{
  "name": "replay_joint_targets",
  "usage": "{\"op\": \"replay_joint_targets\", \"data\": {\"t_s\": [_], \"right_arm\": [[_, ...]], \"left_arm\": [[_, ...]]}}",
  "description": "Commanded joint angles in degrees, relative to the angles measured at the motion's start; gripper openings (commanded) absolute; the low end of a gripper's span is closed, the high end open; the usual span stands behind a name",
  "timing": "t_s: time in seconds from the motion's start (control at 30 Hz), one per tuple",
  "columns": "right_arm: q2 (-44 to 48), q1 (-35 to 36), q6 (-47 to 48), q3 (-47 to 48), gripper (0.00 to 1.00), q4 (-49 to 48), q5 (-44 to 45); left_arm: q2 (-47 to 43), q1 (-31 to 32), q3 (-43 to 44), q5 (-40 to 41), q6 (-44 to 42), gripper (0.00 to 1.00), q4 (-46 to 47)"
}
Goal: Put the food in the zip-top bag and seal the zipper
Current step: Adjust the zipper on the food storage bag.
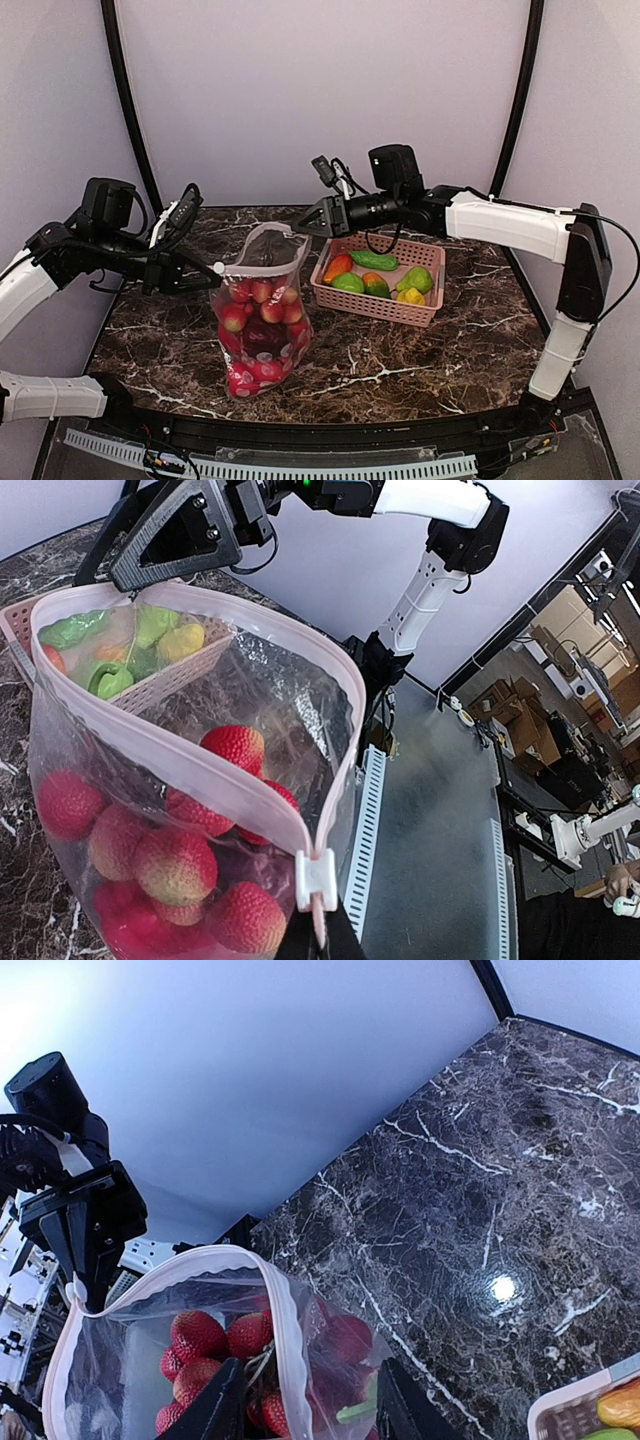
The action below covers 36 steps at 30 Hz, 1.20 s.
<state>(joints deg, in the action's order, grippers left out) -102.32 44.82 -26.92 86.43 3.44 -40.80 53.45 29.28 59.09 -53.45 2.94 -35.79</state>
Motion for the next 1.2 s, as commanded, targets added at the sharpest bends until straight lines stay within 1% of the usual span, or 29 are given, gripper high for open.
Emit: {"op": "replay_joint_targets", "data": {"t_s": [0.0, 0.07, 0.1, 0.2, 0.23, 0.27, 0.4, 0.57, 0.67, 0.73, 0.83, 0.9, 1.07, 1.17], "right_arm": [[-1.4, 0.4, 0.7, -1.2, 0.42, -1.3, -0.8], [-1.4, 0.6, 1.3, -1.3, 0.37, -0.7, -0.5], [-1.3, 0.5, 1.5, -1.2, 0.33, -0.3, 0.1], [-0.2, 0.6, 2.3, -1.4, 0.08, 0.5, 1.7], [0.5, 0.5, 2.5, -1.6, 0.02, 0.8, 2.3], [1.4, 0.5, 2.9, -1.7, 0.0, 1.2, 3.0], [5.9, 0.4, 5.0, -2.3, 0.0, 4.3, 6.0], [13.0, 0.4, 8.2, -3.2, 0.0, 12.9, 9.7], [18.4, 0.5, 8.8, -4.6, 0.0, 17.6, 11.2], [21.8, 0.8, 8.8, -5.4, 0.0, 20.3, 11.1], [26.0, 2.0, 9.0, -6.1, 0.0, 24.4, 11.6], [27.8, 3.0, 8.7, -6.8, 0.0, 26.2, 11.9], [29.9, 5.0, 7.8, -8.4, 0.0, 28.0, 12.2], [30.1, 5.3, 8.2, -9.4, 0.0, 28.5, 14.9]], "left_arm": [[-0.8, 0.3, -0.5, 0.5, -0.7, 0.01, -1.1], [-0.9, 0.3, -0.5, 0.8, -0.7, 0.01, -1.0], [-1.0, 0.3, -0.4, 0.9, -0.7, 0.01, -1.0], [-1.2, 0.3, -0.2, 1.8, -0.9, 0.01, -1.3], [-1.3, 0.3, 0.0, 2.7, -1.3, 0.01, -1.8], [-1.4, 0.3, 0.2, 3.2, -1.5, 0.01, -2.2], [-2.5, 0.2, 2.0, 7.0, -3.4, 0.01, -4.6], [-4.6, 0.2, 3.5, 14.9, -5.3, 0.01, -4.8], [-4.8, 0.2, 3.9, 16.8, -5.1, 0.01, -3.9], [-3.8, 0.2, 3.8, 15.4, -4.3, 0.01, -2.0], [-1.9, 0.6, 3.7, 10.4, -3.2, 0.01, 1.6], [-0.5, 1.2, 3.7, 8.5, -2.4, 0.01, 3.7], [2.0, 3.1, 2.7, 5.7, -0.1, 0.01, 9.9], [2.5, 3.9, 0.5, 5.1, 0.7, 0.01, 13.2]]}}
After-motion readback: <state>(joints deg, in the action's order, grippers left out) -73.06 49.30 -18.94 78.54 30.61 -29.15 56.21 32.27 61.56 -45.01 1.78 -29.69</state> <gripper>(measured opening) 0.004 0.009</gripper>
